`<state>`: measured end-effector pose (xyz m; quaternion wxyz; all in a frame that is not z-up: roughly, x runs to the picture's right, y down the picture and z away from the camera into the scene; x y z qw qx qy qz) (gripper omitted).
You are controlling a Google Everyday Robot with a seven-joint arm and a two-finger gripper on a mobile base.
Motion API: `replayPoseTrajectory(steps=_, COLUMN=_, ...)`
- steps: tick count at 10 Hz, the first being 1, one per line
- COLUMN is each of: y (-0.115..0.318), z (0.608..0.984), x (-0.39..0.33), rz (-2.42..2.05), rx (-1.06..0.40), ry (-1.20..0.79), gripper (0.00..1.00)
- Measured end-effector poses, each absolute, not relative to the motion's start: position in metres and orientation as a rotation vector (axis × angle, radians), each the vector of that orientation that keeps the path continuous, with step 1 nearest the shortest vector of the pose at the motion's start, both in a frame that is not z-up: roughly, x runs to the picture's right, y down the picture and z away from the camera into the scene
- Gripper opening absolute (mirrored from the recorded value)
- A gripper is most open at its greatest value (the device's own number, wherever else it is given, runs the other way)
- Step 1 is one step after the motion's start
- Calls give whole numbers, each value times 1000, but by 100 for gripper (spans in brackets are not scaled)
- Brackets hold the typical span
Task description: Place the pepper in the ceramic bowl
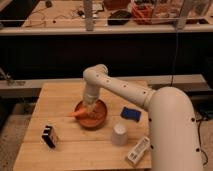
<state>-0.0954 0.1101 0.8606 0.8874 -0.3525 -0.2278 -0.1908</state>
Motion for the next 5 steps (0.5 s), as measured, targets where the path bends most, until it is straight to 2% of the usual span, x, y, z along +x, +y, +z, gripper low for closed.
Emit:
replayPoseTrajectory(steps=2, y=110, z=861, x=-95, rz=-397, rx=-734, ry=-473, gripper=53)
replayPoseTrajectory(steps=5, y=110, z=860, x=-94, rz=-399, rx=-739, ry=-472, gripper=54)
